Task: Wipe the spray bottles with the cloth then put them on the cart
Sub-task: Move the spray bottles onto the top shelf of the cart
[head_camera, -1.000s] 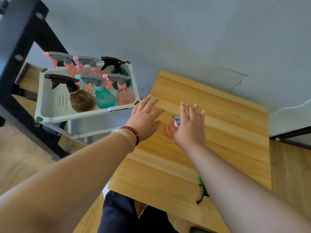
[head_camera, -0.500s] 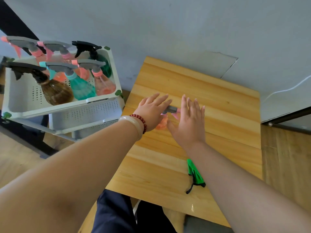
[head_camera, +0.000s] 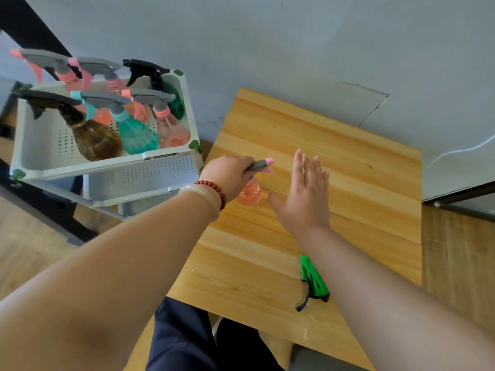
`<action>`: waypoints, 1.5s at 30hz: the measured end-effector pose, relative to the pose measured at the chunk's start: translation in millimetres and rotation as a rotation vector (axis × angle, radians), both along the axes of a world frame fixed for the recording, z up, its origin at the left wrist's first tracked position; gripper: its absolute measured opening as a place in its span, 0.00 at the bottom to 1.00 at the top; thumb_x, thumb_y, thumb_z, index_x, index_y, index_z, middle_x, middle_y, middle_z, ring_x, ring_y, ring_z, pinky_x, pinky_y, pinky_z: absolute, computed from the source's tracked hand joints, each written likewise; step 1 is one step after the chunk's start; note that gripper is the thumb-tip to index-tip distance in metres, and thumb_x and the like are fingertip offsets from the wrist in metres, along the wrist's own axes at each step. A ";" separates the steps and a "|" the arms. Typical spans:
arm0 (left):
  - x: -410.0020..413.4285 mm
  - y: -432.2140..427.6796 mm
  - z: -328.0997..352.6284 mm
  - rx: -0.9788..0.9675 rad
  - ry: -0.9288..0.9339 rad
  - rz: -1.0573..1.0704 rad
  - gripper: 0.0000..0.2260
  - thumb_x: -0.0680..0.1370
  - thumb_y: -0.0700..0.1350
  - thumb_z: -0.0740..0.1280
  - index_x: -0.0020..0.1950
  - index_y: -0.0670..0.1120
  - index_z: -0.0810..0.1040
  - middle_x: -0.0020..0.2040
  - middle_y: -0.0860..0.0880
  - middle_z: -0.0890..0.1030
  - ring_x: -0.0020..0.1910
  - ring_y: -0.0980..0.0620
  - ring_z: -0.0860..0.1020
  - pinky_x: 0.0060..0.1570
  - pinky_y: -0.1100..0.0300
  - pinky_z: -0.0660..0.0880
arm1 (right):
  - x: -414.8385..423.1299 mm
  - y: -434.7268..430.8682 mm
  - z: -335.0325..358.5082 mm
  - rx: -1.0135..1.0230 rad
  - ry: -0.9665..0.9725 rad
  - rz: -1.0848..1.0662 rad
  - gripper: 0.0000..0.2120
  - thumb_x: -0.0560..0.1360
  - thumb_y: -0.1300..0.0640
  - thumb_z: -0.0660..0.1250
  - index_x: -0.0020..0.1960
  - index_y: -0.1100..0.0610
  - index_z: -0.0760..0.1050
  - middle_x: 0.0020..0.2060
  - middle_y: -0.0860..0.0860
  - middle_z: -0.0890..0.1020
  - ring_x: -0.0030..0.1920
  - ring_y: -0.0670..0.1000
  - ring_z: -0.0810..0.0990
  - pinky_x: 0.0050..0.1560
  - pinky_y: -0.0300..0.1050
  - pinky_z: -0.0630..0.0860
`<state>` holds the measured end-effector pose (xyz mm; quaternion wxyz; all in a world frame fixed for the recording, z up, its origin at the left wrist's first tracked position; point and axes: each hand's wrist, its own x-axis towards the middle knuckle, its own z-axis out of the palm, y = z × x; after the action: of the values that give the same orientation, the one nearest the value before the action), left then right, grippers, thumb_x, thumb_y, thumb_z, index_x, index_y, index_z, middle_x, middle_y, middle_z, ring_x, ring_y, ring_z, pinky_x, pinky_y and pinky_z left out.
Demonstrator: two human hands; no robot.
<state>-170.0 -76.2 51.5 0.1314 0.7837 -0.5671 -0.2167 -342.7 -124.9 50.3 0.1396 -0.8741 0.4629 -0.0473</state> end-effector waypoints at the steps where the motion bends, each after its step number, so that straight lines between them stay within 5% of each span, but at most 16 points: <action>1: 3.3 4.8 0.6 0.001 -0.010 0.019 0.06 0.83 0.46 0.58 0.48 0.49 0.73 0.37 0.52 0.74 0.37 0.48 0.74 0.34 0.57 0.65 | 2.9 0.4 1.3 -0.005 0.001 0.006 0.46 0.73 0.31 0.51 0.80 0.57 0.39 0.79 0.57 0.53 0.79 0.57 0.43 0.76 0.51 0.35; 5: 15.1 24.0 0.4 0.003 -0.043 0.108 0.07 0.83 0.47 0.59 0.50 0.46 0.75 0.34 0.54 0.70 0.35 0.49 0.71 0.30 0.57 0.62 | 18.2 4.8 -0.5 -0.013 -0.018 0.031 0.45 0.74 0.34 0.55 0.80 0.57 0.41 0.78 0.59 0.55 0.79 0.59 0.45 0.76 0.53 0.37; 8: 23.9 39.4 4.4 -0.011 -0.064 0.142 0.08 0.83 0.48 0.59 0.50 0.46 0.74 0.34 0.54 0.70 0.36 0.49 0.71 0.31 0.58 0.61 | 33.0 13.4 -0.5 -0.024 -0.022 0.061 0.47 0.69 0.30 0.45 0.80 0.57 0.41 0.78 0.59 0.55 0.79 0.59 0.46 0.75 0.50 0.35; 14: 47.7 75.8 22.1 -0.111 -0.001 0.250 0.07 0.82 0.48 0.61 0.47 0.48 0.75 0.42 0.50 0.77 0.41 0.48 0.75 0.40 0.57 0.67 | 64.0 32.7 5.6 -0.014 -0.020 0.123 0.46 0.76 0.41 0.64 0.79 0.55 0.37 0.79 0.57 0.52 0.79 0.57 0.42 0.76 0.51 0.35; 20: 77.2 109.7 56.2 -0.284 0.022 0.330 0.10 0.82 0.46 0.63 0.61 0.44 0.77 0.48 0.53 0.73 0.45 0.52 0.73 0.47 0.60 0.69 | 103.4 53.1 26.0 -0.003 -0.061 0.214 0.43 0.78 0.42 0.61 0.79 0.54 0.37 0.79 0.57 0.50 0.79 0.57 0.40 0.75 0.51 0.34; 27: 124.2 150.4 89.8 -0.337 -0.089 0.411 0.09 0.83 0.47 0.62 0.57 0.43 0.76 0.47 0.52 0.74 0.43 0.51 0.74 0.47 0.57 0.75 | 159.5 78.1 44.7 -0.045 -0.133 0.320 0.41 0.77 0.44 0.64 0.80 0.56 0.45 0.78 0.59 0.55 0.79 0.59 0.45 0.75 0.51 0.36; 42: 234.5 224.1 123.8 -0.405 -0.225 0.697 0.10 0.83 0.49 0.62 0.57 0.44 0.77 0.45 0.52 0.74 0.43 0.53 0.73 0.42 0.67 0.67 | 270.6 119.4 68.0 -0.033 -0.027 0.463 0.37 0.78 0.43 0.61 0.80 0.53 0.48 0.79 0.55 0.52 0.79 0.56 0.44 0.78 0.56 0.44; 45: 256.5 228.1 125.3 -0.421 -0.232 0.752 0.10 0.83 0.49 0.62 0.55 0.44 0.77 0.44 0.51 0.74 0.42 0.52 0.73 0.44 0.62 0.71 | 287.7 126.3 71.4 -0.067 -0.017 0.472 0.36 0.78 0.43 0.61 0.80 0.54 0.52 0.78 0.55 0.56 0.79 0.57 0.50 0.77 0.54 0.47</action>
<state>86.6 151.8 176.8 0.2933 0.9107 -0.2855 0.0559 -55.0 1.5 121.7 0.1215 -0.9618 0.2425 -0.0360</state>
